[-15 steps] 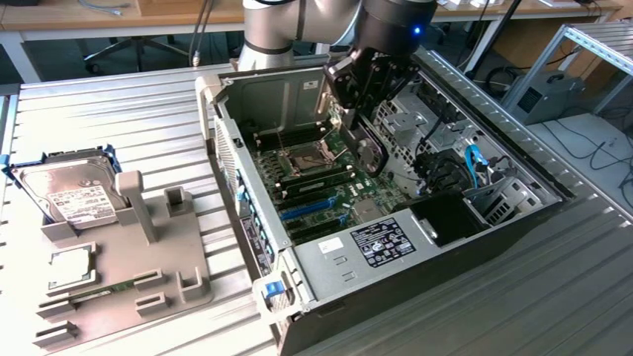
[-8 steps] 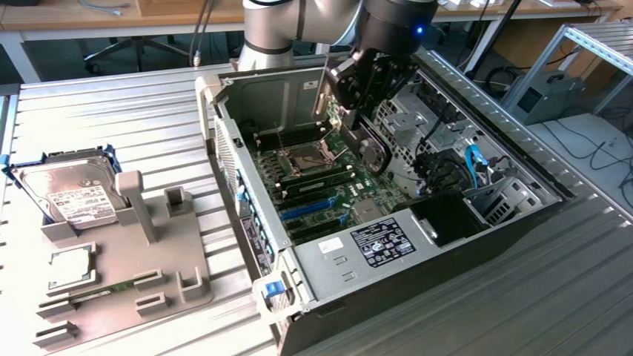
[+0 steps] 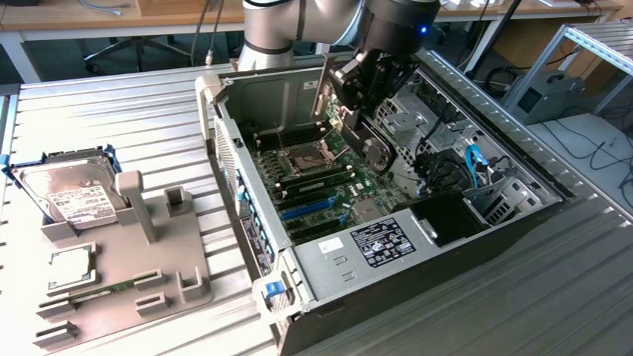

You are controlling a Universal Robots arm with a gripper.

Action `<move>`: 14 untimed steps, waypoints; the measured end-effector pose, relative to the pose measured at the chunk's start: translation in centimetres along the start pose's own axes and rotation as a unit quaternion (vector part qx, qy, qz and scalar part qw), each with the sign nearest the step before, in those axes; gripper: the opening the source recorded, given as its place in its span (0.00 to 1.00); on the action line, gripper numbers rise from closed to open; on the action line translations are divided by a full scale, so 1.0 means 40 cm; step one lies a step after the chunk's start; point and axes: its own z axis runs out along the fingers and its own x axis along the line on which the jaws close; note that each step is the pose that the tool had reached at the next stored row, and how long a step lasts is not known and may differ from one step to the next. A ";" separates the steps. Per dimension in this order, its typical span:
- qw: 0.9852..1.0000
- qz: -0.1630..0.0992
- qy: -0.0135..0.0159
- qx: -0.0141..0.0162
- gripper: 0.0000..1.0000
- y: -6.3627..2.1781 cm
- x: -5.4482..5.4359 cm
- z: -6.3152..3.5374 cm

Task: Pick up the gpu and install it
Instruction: 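Insert the gpu into the slot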

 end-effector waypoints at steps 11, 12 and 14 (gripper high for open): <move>0.999 -0.047 0.001 0.001 0.26 -0.006 -0.031 0.000; 0.999 -0.052 0.001 0.001 0.26 -0.007 -0.034 0.000; 0.998 -0.063 0.001 0.002 0.26 -0.007 -0.038 0.000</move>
